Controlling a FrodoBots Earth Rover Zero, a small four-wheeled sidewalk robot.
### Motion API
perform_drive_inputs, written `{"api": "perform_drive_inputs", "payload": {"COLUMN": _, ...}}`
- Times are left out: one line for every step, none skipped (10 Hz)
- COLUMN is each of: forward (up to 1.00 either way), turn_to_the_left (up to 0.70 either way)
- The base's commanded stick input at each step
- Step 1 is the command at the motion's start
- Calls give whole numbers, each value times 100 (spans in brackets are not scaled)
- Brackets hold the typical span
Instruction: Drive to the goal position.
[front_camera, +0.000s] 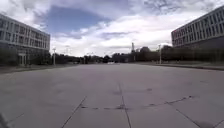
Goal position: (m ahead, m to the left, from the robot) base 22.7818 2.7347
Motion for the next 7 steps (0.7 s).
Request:
{"api": "perform_drive_inputs", "payload": {"forward": 70, "turn_to_the_left": 0}}
{"api": "perform_drive_inputs", "payload": {"forward": 70, "turn_to_the_left": 0}}
{"api": "perform_drive_inputs", "payload": {"forward": 70, "turn_to_the_left": 0}}
{"api": "perform_drive_inputs", "payload": {"forward": 70, "turn_to_the_left": 0}}
{"api": "perform_drive_inputs", "payload": {"forward": 70, "turn_to_the_left": 0}}
{"api": "perform_drive_inputs", "payload": {"forward": 70, "turn_to_the_left": 0}}
{"api": "perform_drive_inputs", "payload": {"forward": 70, "turn_to_the_left": 0}}
